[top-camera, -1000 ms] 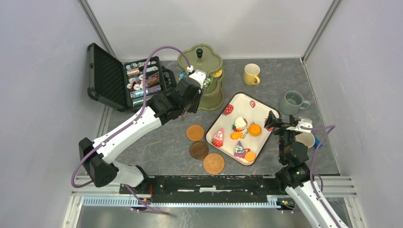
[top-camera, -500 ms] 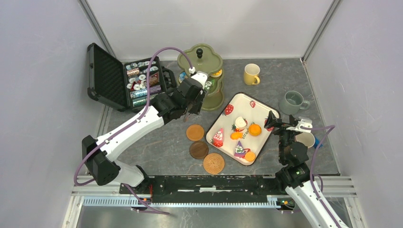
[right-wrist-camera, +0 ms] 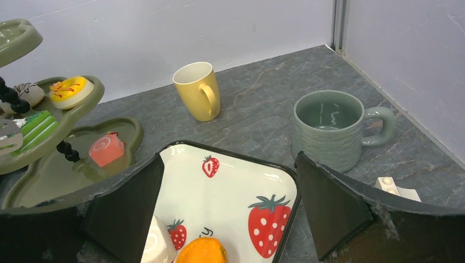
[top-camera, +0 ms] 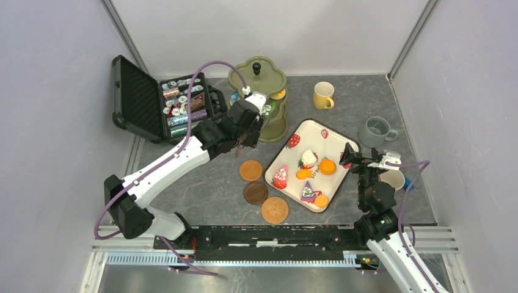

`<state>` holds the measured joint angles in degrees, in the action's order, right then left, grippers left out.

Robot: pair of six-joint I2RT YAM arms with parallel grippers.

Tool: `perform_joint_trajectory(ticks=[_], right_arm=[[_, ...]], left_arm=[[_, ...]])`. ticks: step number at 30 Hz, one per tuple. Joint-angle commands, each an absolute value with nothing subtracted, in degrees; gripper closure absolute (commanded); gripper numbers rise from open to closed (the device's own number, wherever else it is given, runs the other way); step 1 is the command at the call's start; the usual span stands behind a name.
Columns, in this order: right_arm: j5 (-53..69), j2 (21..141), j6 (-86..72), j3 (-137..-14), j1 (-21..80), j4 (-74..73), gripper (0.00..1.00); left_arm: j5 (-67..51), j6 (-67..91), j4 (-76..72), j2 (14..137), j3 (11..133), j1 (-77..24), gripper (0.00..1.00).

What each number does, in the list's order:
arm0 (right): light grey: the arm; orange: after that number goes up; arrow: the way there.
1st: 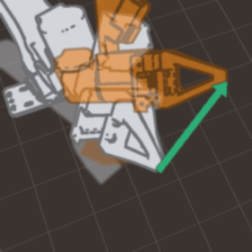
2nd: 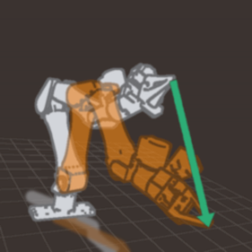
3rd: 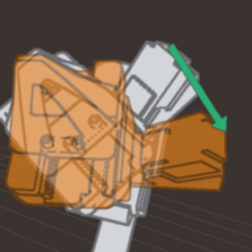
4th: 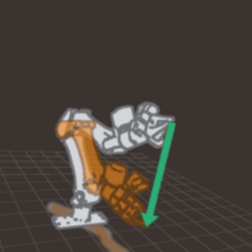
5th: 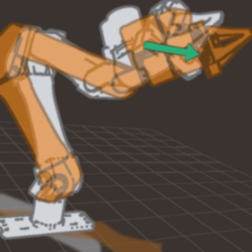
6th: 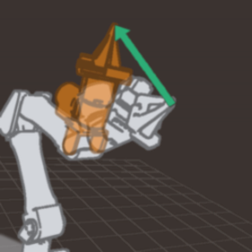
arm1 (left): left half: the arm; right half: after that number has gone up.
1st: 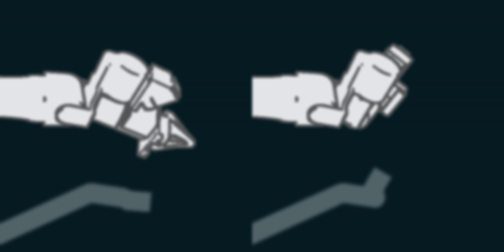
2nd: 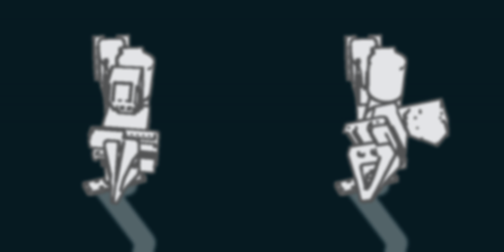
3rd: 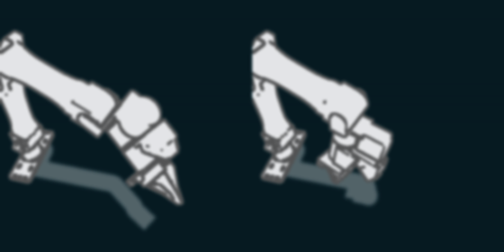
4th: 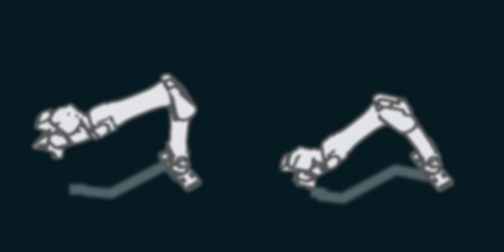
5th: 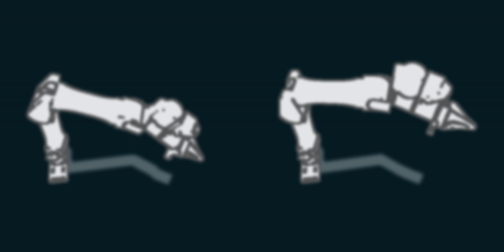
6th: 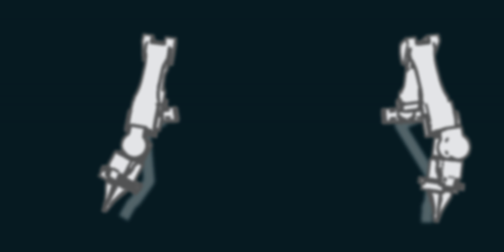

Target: Serve the afternoon tea

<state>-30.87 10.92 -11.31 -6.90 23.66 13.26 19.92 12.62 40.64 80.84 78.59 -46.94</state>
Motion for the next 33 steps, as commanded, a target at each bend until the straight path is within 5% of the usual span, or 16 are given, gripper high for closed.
perform_joint_trajectory(ticks=[1,15,33], right_arm=[[-30.5,11.2,-11.8,-6.6,24.1,15.4,0.02],[-30.5,11.0,-11.7,-6.7,24.0,15.2,0.02],[-30.9,10.8,-11.6,-6.9,24.1,14.8,0.02]], left_arm=[[15.4,15.5,39.6,75.9,80.4,-46.6,0.47],[6.1,16.4,37.8,70.6,79.1,-50.8,0.52],[4.1,28.6,32.3,86.5,79.1,-61.2,0.51]])
